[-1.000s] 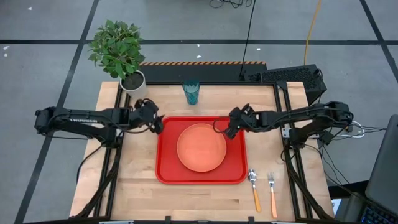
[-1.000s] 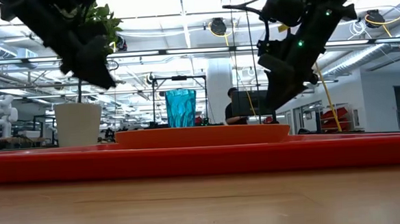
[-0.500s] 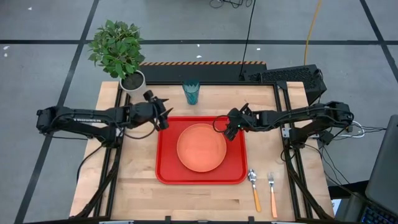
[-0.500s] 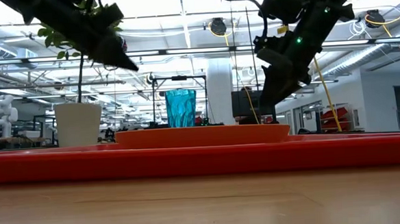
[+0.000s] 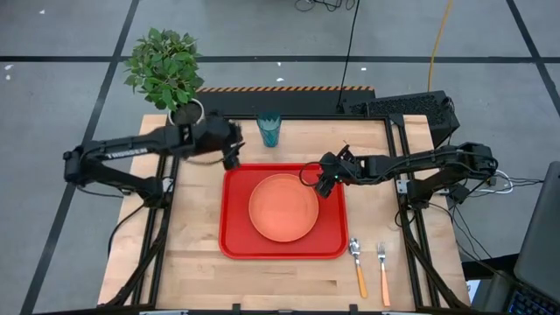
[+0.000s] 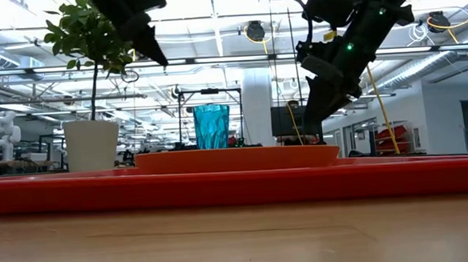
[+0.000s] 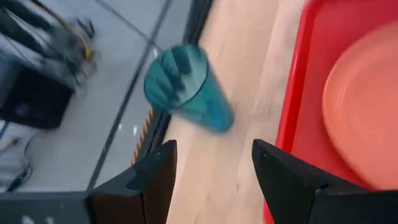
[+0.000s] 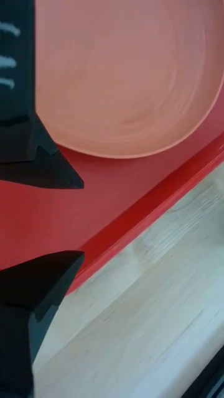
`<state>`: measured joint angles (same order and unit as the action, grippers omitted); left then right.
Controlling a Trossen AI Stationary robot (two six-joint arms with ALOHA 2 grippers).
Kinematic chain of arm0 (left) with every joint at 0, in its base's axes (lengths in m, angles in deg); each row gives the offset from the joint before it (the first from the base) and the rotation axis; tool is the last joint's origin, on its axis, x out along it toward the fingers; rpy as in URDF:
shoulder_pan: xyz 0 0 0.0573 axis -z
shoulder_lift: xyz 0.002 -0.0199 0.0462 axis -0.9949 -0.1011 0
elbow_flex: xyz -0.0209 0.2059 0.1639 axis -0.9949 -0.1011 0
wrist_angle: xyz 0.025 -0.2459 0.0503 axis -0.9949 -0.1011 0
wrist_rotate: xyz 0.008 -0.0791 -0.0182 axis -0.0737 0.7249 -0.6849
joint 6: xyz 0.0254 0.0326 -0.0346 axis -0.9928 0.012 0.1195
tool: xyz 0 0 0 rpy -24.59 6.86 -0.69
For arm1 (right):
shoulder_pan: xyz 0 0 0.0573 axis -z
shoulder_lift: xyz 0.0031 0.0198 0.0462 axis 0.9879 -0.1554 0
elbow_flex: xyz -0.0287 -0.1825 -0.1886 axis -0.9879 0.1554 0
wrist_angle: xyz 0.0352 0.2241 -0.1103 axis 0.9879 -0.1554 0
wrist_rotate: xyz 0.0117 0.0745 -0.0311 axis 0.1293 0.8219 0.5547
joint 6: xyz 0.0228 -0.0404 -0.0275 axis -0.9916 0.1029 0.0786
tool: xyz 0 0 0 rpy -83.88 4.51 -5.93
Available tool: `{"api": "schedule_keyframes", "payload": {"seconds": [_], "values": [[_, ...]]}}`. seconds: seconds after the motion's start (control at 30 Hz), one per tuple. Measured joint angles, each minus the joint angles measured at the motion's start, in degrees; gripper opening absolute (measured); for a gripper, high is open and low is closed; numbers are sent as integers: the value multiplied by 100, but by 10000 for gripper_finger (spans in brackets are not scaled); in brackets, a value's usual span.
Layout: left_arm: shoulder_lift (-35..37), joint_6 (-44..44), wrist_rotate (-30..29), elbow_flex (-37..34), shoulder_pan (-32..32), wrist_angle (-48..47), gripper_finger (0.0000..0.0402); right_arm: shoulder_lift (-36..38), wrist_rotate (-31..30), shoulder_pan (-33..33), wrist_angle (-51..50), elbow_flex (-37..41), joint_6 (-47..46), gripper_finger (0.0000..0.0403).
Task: Pick and place plate/cup/fork/spoon on tray
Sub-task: Put the blue cup on the red tray to the top right of the orange plate
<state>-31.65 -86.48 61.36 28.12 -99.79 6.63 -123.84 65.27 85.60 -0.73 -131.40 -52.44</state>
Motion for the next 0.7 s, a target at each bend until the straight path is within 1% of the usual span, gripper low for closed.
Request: {"api": "schedule_keyframes", "payload": {"seconds": [0.1, 0.17, 0.3, 0.37, 0.5, 0.6, 0.7], "values": [[-486, -180, 220, 774, -275, -926, 213, 0, 2, 0, 41, 0, 46, 164], [-786, -319, 474, 1209, -449, -1263, 213, 0, 9, 0, 117, 0, 85, 164], [-1226, -838, 1285, 1747, -677, -1463, 213, 0, 177, 0, 319, 0, 249, 164], [-1393, -1130, 1472, 1891, -746, -1457, 213, 0, 290, 0, 321, 0, 344, 164], [-1743, -1625, 1425, 1987, -875, -1608, 213, 0, 313, -1, 268, 0, 459, 164], [-2031, -1768, 1368, 1987, -943, -1852, 213, 0, 315, 0, 249, 0, 524, 164], [-2290, -1892, 995, 1987, -966, -2052, 213, 0, 308, 0, 251, 0, 604, 164]]}}
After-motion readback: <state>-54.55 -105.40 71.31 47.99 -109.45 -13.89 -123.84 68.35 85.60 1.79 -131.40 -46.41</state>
